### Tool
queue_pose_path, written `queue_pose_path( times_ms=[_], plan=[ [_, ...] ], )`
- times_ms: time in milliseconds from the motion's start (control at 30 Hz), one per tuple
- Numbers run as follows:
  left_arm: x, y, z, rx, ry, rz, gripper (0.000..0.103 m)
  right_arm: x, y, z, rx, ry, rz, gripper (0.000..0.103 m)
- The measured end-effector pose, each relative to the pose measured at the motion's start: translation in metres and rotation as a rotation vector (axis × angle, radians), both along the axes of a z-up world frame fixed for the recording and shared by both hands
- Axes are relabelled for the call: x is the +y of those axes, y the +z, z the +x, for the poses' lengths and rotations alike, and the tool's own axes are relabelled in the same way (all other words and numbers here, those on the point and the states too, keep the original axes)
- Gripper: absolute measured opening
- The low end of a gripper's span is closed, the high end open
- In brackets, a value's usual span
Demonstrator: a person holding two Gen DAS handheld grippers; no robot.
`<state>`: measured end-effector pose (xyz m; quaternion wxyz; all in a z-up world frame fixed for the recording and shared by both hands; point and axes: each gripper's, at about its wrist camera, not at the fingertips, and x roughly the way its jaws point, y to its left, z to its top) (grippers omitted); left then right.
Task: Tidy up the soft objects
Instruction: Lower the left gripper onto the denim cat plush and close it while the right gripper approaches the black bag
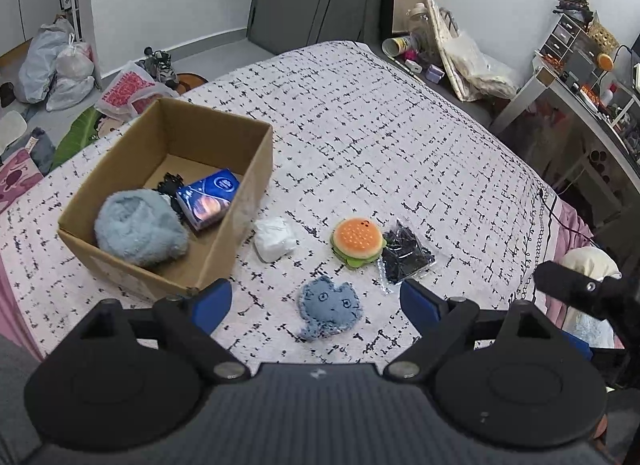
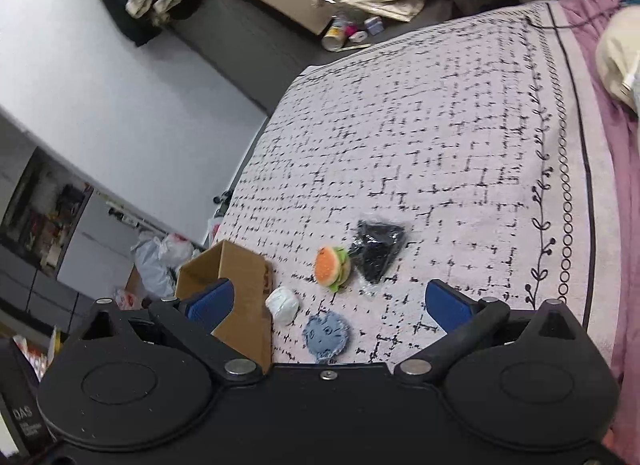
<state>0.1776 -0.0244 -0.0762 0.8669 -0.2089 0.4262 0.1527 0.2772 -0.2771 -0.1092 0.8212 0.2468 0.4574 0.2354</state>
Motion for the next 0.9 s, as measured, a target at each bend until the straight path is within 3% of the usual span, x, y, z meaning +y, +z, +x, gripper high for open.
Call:
queue_pose_path(
  times_ms=[467,633,900],
  plan=[
    [-0.002,-0.035,0.022,0.046,0.006,-0.048,0.09,-0.007,-0.028,0.02,0.066,-0.064,0.057,0.102],
    [-0.004,-0.05,0.031,0.062,0.0,-0.064,0.09,0.001,-0.039,0.026,0.086,-0.054,0.057,0.096],
    [-0.003,-0.075,0.047,0.088,-0.014,-0.088,0.09,0.017,-0.047,0.036,0.075,-0.025,0.032,0.096]
  ],
)
